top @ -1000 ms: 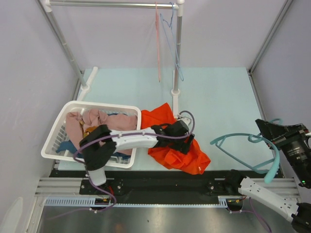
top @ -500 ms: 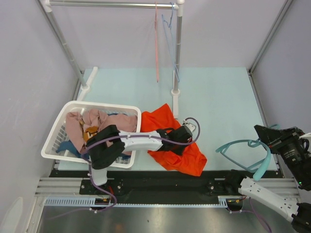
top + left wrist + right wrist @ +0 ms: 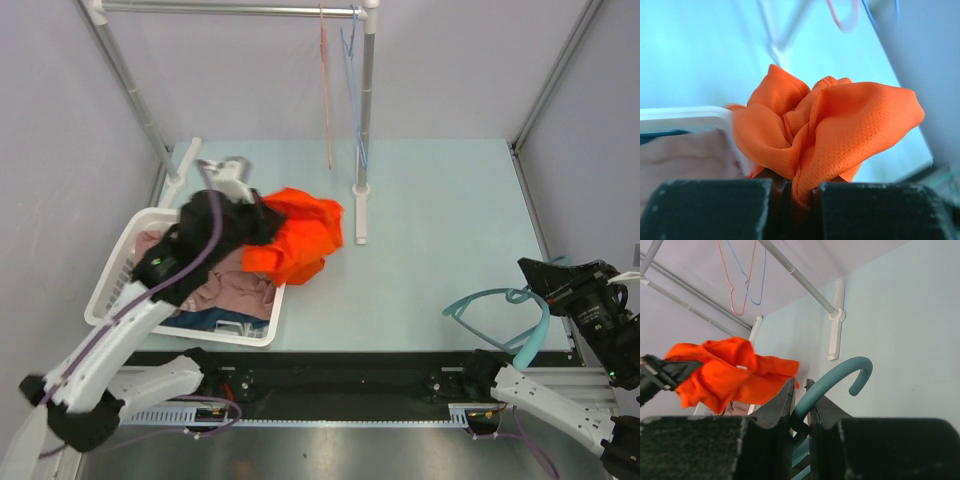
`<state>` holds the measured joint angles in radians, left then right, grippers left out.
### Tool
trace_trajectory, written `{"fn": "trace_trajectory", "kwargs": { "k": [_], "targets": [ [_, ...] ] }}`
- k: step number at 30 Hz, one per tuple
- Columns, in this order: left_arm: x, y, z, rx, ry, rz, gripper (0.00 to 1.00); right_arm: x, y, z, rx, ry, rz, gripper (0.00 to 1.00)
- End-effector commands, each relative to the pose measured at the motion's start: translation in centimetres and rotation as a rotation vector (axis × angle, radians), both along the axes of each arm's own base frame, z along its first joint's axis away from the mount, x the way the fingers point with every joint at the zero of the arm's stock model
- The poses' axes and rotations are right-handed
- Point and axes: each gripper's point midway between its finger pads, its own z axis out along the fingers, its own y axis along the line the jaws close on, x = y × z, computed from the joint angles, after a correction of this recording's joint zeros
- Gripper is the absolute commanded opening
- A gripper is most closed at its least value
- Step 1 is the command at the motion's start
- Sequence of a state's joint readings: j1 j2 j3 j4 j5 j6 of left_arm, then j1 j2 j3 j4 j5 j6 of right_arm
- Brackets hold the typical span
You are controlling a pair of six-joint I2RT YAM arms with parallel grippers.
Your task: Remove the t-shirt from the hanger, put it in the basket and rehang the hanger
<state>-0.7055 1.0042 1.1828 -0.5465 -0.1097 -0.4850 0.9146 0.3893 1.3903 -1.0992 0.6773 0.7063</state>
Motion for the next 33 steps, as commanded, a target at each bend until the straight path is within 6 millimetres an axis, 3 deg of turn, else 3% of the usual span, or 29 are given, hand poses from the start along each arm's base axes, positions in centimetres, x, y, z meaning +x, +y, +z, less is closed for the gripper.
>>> {"fn": "trace_trajectory", "kwargs": {
  "k": [1,2,4,5,10,14,18,20,22,23,24,25,29,30,33],
  "targets": [
    [-0.6,7.6,1.4,-0.038,0.053,0.236,0.00,0.3,-0.2,0.8,0.039,-0.023,-0.025,0.00],
    [-0.2,10.5,1.6,-0.035,0.045,0.351,0.00,0.4,-0.2,0.7,0.036,-0.023,-0.026,0.00],
    [-0.7,13.6,0.2,-0.011,0.091,0.480,0.00,0.5,0.1,0.8,0.036,-0.023,-0.020,0.00],
    [-1.1,16.1,0.2,-0.012,0.083,0.580,0.00,0.5,0.2,0.9,0.036,-0.023,-0.018,0.00],
    [-3.0,23.3,-3.5,0.035,0.119,0.899,0.00,0.7,0.7,0.9,0.028,-0.017,-0.004,0.00],
    [-3.7,25.9,-6.5,0.031,0.128,1.038,0.00,0.8,1.0,0.6,0.024,-0.009,0.000,0.00],
    [-3.1,26.2,-12.5,0.036,0.268,1.060,0.01,1.1,1.9,-0.1,0.021,0.007,0.017,0.00],
    [-2.3,25.2,-14.0,0.028,0.330,1.000,0.10,1.2,2.5,-0.3,0.015,0.020,0.032,0.00],
    [-2.0,24.9,-14.5,0.027,0.356,0.982,0.44,1.4,3.2,-0.8,-0.002,0.038,0.048,0.00],
    [-2.0,25.0,-14.1,0.027,0.343,0.990,0.62,1.5,3.4,-0.9,-0.009,0.043,0.053,0.00],
    [-2.0,25.2,-13.3,0.019,0.318,1.003,0.94,1.5,3.5,-1.0,-0.011,0.045,0.057,0.00],
    [-2.2,25.5,-12.1,0.005,0.272,1.015,1.00,1.6,3.8,-1.2,-0.018,0.051,0.060,0.00],
    [-3.4,26.9,-6.5,-0.036,0.102,1.093,1.00,2.0,4.4,-1.5,-0.040,0.058,0.064,0.00],
    [-3.6,26.9,-4.2,-0.057,0.050,1.088,1.00,2.1,4.6,-1.5,-0.047,0.057,0.069,0.00],
    [-3.5,25.6,-0.3,-0.091,-0.033,0.993,1.00,2.6,5.3,-1.7,-0.072,0.064,0.077,0.00]
  ]
}}
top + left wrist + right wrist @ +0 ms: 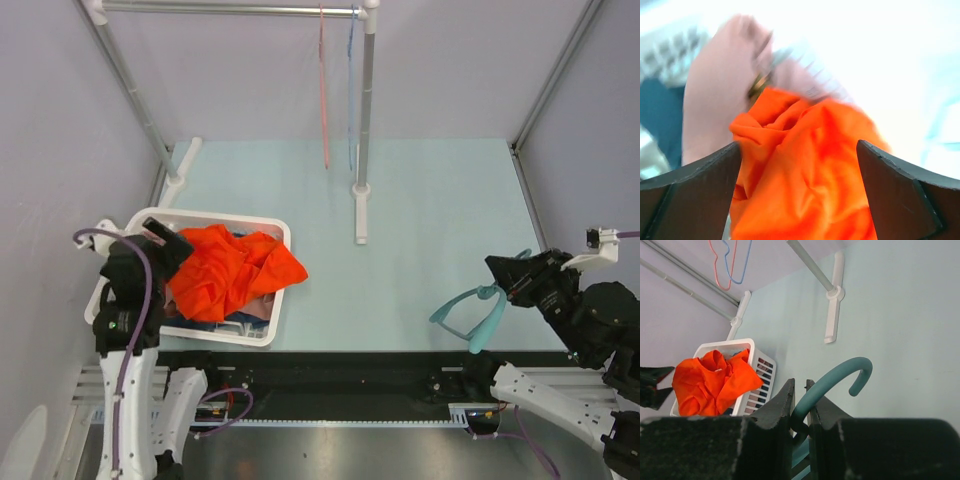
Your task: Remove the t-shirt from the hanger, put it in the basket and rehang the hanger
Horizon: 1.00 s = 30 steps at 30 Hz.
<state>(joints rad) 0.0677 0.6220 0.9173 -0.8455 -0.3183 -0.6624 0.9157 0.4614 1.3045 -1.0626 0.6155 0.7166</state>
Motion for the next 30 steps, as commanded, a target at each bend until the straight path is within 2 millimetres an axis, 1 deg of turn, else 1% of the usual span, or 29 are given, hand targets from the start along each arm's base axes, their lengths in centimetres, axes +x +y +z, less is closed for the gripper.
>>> {"fn": "trace_trajectory", "kwargs": {
  "k": [1,2,3,4,5,6,7,8,9,10,11,12,13,14,15,16,17,18,19,20,21,22,23,24,25,26,28,29,30],
  "targets": [
    [0.4,-1.1,8.2,0.025,-0.222,-0.088,1.00,1.0,1.6,0.7,-0.011,-0.017,0.019,0.00],
    [0.8,-2.2,8.8,0.032,-0.230,-0.167,1.00,1.2,2.0,0.5,-0.027,-0.013,0.026,0.00],
    [1.2,-4.6,10.1,-0.003,-0.283,-0.301,1.00,1.4,2.2,0.5,-0.038,-0.011,0.029,0.00],
    [1.4,-6.8,10.9,-0.026,-0.320,-0.427,1.00,1.5,2.3,0.3,-0.063,-0.015,0.037,0.00],
    [1.9,-8.5,12.4,-0.023,-0.401,-0.536,1.00,1.6,2.8,0.4,-0.072,-0.021,0.054,0.00],
    [1.2,-11.2,12.9,-0.076,-0.431,-0.680,1.00,1.8,3.2,0.2,-0.094,-0.021,0.067,0.00],
    [0.9,-12.2,13.3,-0.097,-0.450,-0.727,1.00,1.9,3.4,0.0,-0.121,-0.025,0.078,0.00],
    [0.6,-13.1,14.6,-0.085,-0.506,-0.785,1.00,1.9,3.9,0.1,-0.130,-0.034,0.104,0.00],
    [-0.6,-15.2,15.3,-0.101,-0.533,-0.897,1.00,2.1,4.5,-0.2,-0.151,-0.035,0.124,0.00],
    [-1.1,-16.2,15.7,-0.098,-0.554,-0.955,1.00,2.1,4.9,-0.3,-0.167,-0.039,0.146,0.00],
    [-1.7,-17.4,16.7,-0.098,-0.598,-1.032,1.00,2.0,5.5,-0.3,-0.192,-0.057,0.186,0.00],
    [-2.9,-19.4,17.1,-0.129,-0.612,-1.141,1.00,2.1,6.1,-0.5,-0.210,-0.060,0.211,0.00],
    [-3.4,-21.0,16.8,-0.172,-0.587,-1.232,1.00,2.4,6.9,-1.2,-0.245,-0.049,0.236,0.00],
    [-3.9,-22.1,17.0,-0.190,-0.582,-1.292,1.00,2.4,7.5,-1.6,-0.277,-0.048,0.270,0.00],
    [-5.7,-24.3,16.8,-0.231,-0.558,-1.408,1.00,2.7,8.0,-2.1,-0.306,-0.034,0.285,0.00],
    [-5.5,-25.8,16.0,-0.248,-0.512,-1.461,1.00,3.2,8.9,-3.2,-0.351,0.002,0.301,0.00],
    [-6.2,-26.8,16.1,-0.257,-0.500,-1.512,1.00,3.4,9.1,-4.2,-0.401,0.032,0.311,0.00],
    [-8.1,-28.7,15.9,-0.285,-0.478,-1.609,1.00,3.7,9.4,-5.0,-0.438,0.061,0.318,0.00],
    [-8.1,-29.8,15.5,-0.287,-0.450,-1.627,1.00,4.3,9.9,-6.4,-0.492,0.110,0.320,0.00],
    [-9.8,-31.0,15.9,-0.302,-0.442,-1.696,1.00,4.4,9.7,-7.4,-0.540,0.142,0.317,0.00],
    [-10.3,-31.7,15.9,-0.303,-0.435,-1.722,1.00,4.6,9.7,-8.1,-0.569,0.164,0.309,0.00],
    [-10.2,-32.6,15.5,-0.294,-0.409,-1.727,1.00,4.9,9.5,-9.4,-0.622,0.198,0.292,0.00],
    [-11.4,-33.5,15.8,-0.304,-0.407,-1.772,1.00,5.1,9.4,-9.9,-0.641,0.204,0.282,0.00],
    [-11.6,-34.0,15.7,-0.309,-0.394,-1.782,1.00,5.0,9.6,-10.0,-0.653,0.201,0.285,0.00],
    [-11.5,-34.5,15.1,-0.305,-0.362,-1.777,1.00,5.1,9.4,-10.3,-0.666,0.196,0.266,0.00],
    [-12.0,-35.5,14.8,-0.305,-0.332,-1.803,1.00,5.1,9.5,-10.3,-0.667,0.191,0.267,0.00],
    [-11.9,-36.4,13.9,-0.283,-0.293,-1.802,1.00,5.0,9.9,-10.3,-0.666,0.173,0.285,0.00],
    [-12.0,-37.4,13.2,-0.283,-0.260,-1.812,1.00,4.9,9.9,-10.4,-0.672,0.175,0.288,0.00],
    [-12.3,-37.8,13.0,-0.291,-0.248,-1.822,1.00,5.0,9.9,-10.5,-0.677,0.173,0.287,0.00]
  ]
}}
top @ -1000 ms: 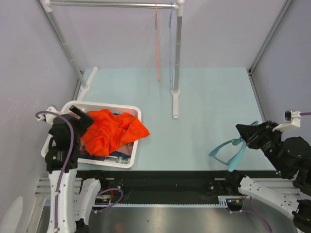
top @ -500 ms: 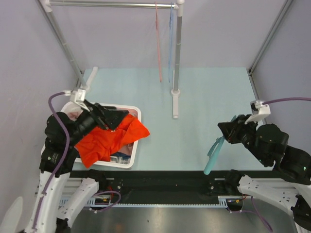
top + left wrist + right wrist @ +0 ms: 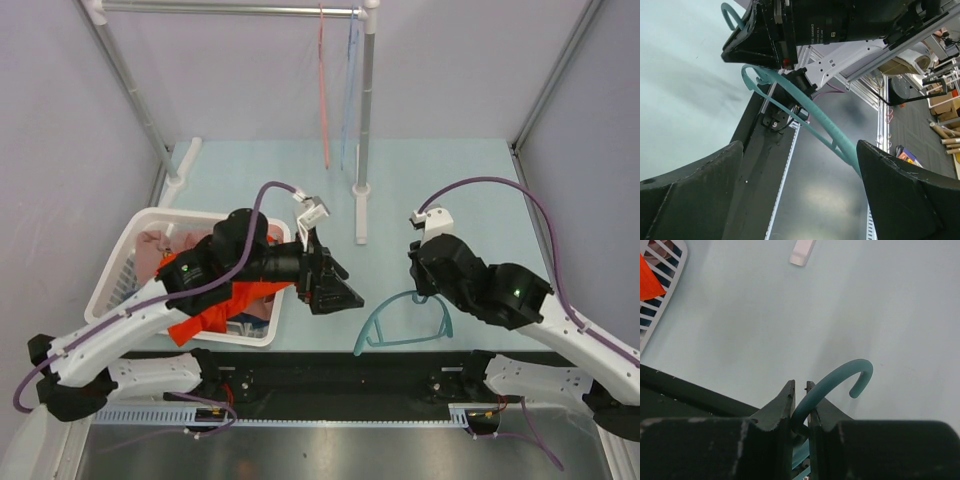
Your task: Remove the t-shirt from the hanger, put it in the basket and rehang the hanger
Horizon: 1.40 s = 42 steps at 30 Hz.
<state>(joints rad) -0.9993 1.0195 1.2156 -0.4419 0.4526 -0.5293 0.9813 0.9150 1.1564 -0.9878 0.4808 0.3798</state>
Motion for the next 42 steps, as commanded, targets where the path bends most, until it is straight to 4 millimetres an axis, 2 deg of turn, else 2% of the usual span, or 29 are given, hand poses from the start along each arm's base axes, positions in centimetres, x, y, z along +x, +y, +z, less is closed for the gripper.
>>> {"fn": "trace_trajectory", "kwargs": {
  "k": [1,5,6,8,9,11,12,14,15,16,17,18,19,21,22,23,24,25,26,27,28,29,30,32,33,34,37,41,42],
  "targets": [
    [-0.3,-2.0,1.2,-0.012,-0.045,-0.017,1.00,0.3,-0.7,1.7,0.004,-0.078,-0.009,0.00],
    [-2.5,-4.4,0.9,0.005,-0.039,-0.095,1.00,0.5,-0.9,1.6,-0.013,-0.080,-0.016,0.00],
    [-2.3,-5.4,-0.2,0.040,-0.041,-0.092,1.00,0.5,-0.9,1.8,-0.010,-0.084,-0.017,0.00],
    [-3.5,-6.1,-0.4,0.080,-0.051,-0.123,1.00,0.5,-0.9,2.3,0.010,-0.096,-0.024,0.00],
    [-3.4,-6.9,-2.0,0.137,-0.048,-0.124,1.00,0.5,-0.8,2.8,0.034,-0.108,-0.022,0.00],
    [-4.3,-7.6,-2.3,0.165,-0.064,-0.149,0.97,0.5,-0.8,3.6,0.068,-0.123,-0.030,0.00],
    [-4.0,-7.8,-3.6,0.217,-0.067,-0.131,0.88,0.4,-1.0,4.3,0.095,-0.134,-0.037,0.00],
    [-3.6,-7.9,-4.4,0.256,-0.069,-0.110,0.75,0.2,-1.1,5.2,0.147,-0.146,-0.050,0.00],
    [-3.1,-7.6,-5.0,0.282,-0.075,-0.077,0.57,-0.1,-1.2,6.0,0.196,-0.159,-0.048,0.00],
    [-2.8,-7.4,-5.6,0.302,-0.077,-0.060,0.46,-0.4,-1.2,6.3,0.224,-0.162,-0.042,0.06],
    [-2.6,-7.1,-5.7,0.311,-0.083,-0.047,0.34,-0.6,-1.2,6.7,0.260,-0.166,-0.036,0.17],
    [-2.3,-6.5,-6.1,0.338,-0.089,-0.026,0.11,-1.0,-0.8,7.1,0.300,-0.169,-0.011,0.31],
    [-1.3,-5.7,-6.1,0.352,-0.112,0.034,0.00,-1.4,-1.3,7.4,0.331,-0.181,-0.011,0.64],
    [-0.1,-3.8,-6.8,0.413,-0.123,0.127,0.00,-1.5,-2.5,7.8,0.373,-0.197,-0.069,0.90],
    [1.4,-2.4,-6.8,0.439,-0.155,0.225,0.01,-1.8,-3.8,8.5,0.416,-0.219,-0.108,0.99],
    [1.9,-1.4,-7.2,0.464,-0.151,0.270,0.00,-1.6,-5.6,8.5,0.432,-0.236,-0.205,1.00],
    [2.2,-0.1,-8.6,0.518,-0.146,0.307,0.00,-1.7,-6.9,8.9,0.464,-0.252,-0.256,0.99],
    [3.0,1.0,-8.9,0.537,-0.154,0.375,0.00,-2.3,-8.7,9.8,0.522,-0.282,-0.303,1.00],
    [2.9,1.9,-8.7,0.516,-0.129,0.402,0.00,-2.5,-10.7,10.0,0.539,-0.313,-0.372,1.00],
    [2.8,2.8,-10.1,0.541,-0.115,0.416,0.00,-2.8,-11.9,10.4,0.603,-0.326,-0.416,1.00],
    [3.1,3.5,-10.4,0.537,-0.092,0.444,0.00,-3.1,-12.9,10.8,0.639,-0.344,-0.441,1.00],
    [3.1,4.5,-10.0,0.498,-0.057,0.479,0.00,-4.0,-15.0,11.5,0.714,-0.384,-0.473,1.00],
    [3.0,5.4,-11.3,0.520,-0.039,0.499,0.00,-4.3,-15.9,11.8,0.748,-0.397,-0.488,0.99],
    [3.8,7.7,-10.6,0.463,0.008,0.606,0.00,-5.3,-18.1,12.3,0.821,-0.435,-0.515,1.00],
    [4.5,8.8,-11.3,0.465,0.027,0.654,0.00,-5.5,-18.7,12.4,0.837,-0.442,-0.527,1.00],
    [4.9,9.5,-11.0,0.432,0.049,0.689,0.00,-5.7,-19.1,12.4,0.844,-0.447,-0.535,1.00],
    [6.5,12.3,-9.0,0.304,0.071,0.807,0.00,-5.9,-19.8,12.3,0.829,-0.448,-0.550,1.00],
    [9.4,15.6,-4.6,0.146,0.021,0.980,0.00,-5.6,-18.9,12.0,0.799,-0.424,-0.538,1.00],
    [10.4,16.6,-2.8,0.106,0.002,1.039,0.00,-5.4,-18.6,11.9,0.790,-0.417,-0.535,1.00]
  ]
}}
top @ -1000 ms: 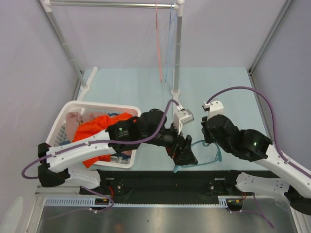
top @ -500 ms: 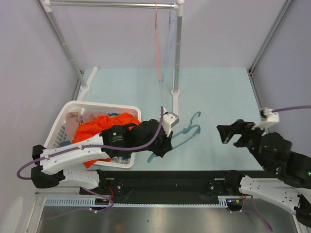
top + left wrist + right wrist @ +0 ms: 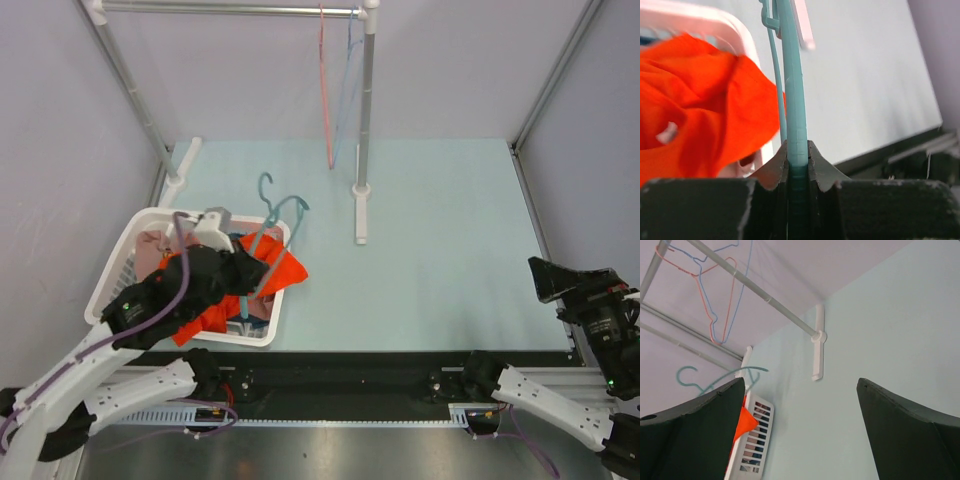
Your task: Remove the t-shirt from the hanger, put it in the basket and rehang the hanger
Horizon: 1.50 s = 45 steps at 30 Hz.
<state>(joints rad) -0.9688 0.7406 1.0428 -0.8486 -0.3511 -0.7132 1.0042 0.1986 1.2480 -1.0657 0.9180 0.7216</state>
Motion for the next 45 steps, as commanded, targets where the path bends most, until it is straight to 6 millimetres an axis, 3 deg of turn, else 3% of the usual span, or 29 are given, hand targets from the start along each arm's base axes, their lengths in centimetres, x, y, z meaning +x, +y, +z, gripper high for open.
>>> {"fn": "trace_trajectory", "kwargs": {
  "k": [1,3,5,6,8,9,10,11,12,13,14,15,17,23,33,34,38,45],
  "targets": [
    [3.7,2.6,7.3,-0.157,-0.182,0.200,0.00,0.8,0.9,-0.6,-0.023,0.046,-0.023,1.00],
    [5.1,3.2,11.5,-0.208,-0.281,0.251,0.00,0.9,1.4,-0.5,-0.019,0.051,-0.004,1.00],
    [7.0,2.8,13.5,-0.175,-0.341,0.271,0.00,0.8,1.8,-0.5,-0.013,0.054,0.013,1.00],
    [7.8,3.3,15.9,-0.179,-0.389,0.299,0.00,0.8,2.0,-0.5,-0.008,0.056,0.018,1.00],
    [10.4,2.5,16.5,-0.101,-0.400,0.314,0.00,0.9,2.4,-0.8,-0.012,0.063,0.027,1.00],
    [11.2,3.3,18.7,-0.111,-0.437,0.345,0.00,0.9,2.5,-0.9,-0.016,0.066,0.030,1.00],
    [11.9,3.1,19.6,-0.098,-0.465,0.339,0.00,1.0,2.7,-1.1,-0.023,0.074,0.037,1.00],
    [13.6,2.5,19.3,-0.073,-0.458,0.345,0.00,0.9,2.8,-1.2,-0.024,0.077,0.042,1.00],
    [14.5,3.4,20.7,-0.081,-0.487,0.376,0.00,0.9,2.9,-1.3,-0.023,0.082,0.044,1.00],
    [15.4,2.8,21.3,-0.087,-0.506,0.344,0.00,0.9,3.1,-1.4,-0.026,0.086,0.052,1.00],
    [17.1,2.2,20.7,-0.070,-0.490,0.334,0.00,0.9,3.2,-1.4,-0.024,0.088,0.056,1.00],
    [18.1,3.0,22.3,-0.085,-0.510,0.346,0.00,0.8,3.2,-1.4,-0.020,0.087,0.057,1.00],
    [19.5,2.0,23.6,-0.112,-0.512,0.295,0.00,0.8,3.2,-1.4,-0.021,0.090,0.063,1.00],
    [20.7,1.3,27.1,-0.201,-0.582,0.252,0.00,0.8,3.3,-1.2,-0.020,0.091,0.065,0.99],
    [23.2,-2.1,25.8,-0.307,-0.458,0.167,0.00,1.2,4.0,-0.3,-0.034,0.074,0.075,1.00],
    [23.7,-2.9,24.8,-0.306,-0.423,0.144,0.00,1.2,4.1,-0.1,-0.035,0.073,0.075,1.00],
    [24.6,-4.6,24.3,-0.342,-0.373,0.096,0.00,1.2,4.1,0.1,-0.036,0.069,0.077,0.99],
    [25.4,-5.1,20.8,-0.335,-0.280,0.111,0.00,1.1,4.1,-0.2,-0.027,0.074,0.082,1.00]
  ]
}}
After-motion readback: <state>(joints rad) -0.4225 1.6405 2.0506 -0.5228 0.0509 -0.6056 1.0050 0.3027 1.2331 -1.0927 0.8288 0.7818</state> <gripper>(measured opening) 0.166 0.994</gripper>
